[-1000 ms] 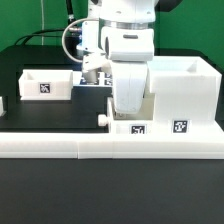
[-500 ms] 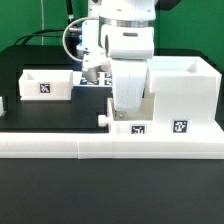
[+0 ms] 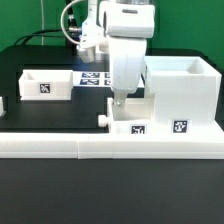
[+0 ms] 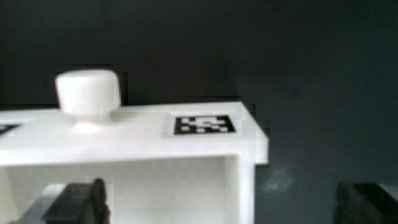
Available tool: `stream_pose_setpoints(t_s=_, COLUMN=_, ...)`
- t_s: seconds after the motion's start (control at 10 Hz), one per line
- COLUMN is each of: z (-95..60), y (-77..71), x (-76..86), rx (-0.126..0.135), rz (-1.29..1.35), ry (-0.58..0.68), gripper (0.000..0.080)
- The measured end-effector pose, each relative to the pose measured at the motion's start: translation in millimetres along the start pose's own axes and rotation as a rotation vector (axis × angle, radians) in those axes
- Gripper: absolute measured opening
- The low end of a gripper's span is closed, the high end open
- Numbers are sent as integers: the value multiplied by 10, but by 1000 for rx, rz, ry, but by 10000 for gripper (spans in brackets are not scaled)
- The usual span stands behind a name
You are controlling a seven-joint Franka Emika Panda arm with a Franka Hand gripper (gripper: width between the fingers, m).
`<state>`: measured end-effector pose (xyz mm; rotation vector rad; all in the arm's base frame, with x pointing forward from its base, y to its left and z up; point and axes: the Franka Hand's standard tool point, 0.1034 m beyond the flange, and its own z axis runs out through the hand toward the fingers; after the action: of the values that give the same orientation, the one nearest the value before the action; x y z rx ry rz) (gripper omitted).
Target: Assemble drawer
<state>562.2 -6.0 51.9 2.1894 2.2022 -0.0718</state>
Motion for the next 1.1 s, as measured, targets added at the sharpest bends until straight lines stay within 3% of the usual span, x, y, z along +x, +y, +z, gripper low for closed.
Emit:
stream_pose_setpoints(t_s=0.3, z=12, y=0, x=-306, rx=3, rz=-58, ry=-6, gripper=649)
stream_pose_setpoints(t_s=0.6, z=29, y=-8, x=-337, rx=5, rz=-52, ry=-4, gripper=649)
stream_pose_setpoints(t_s=0.9, z=209, y=10, x=-614, rx=44, rz=-153, ry=108, gripper=649)
stream_pose_setpoints(t_s=1.1, z=279, y=-9, x=-658, rx=68, rz=-154, ry=160, gripper=649)
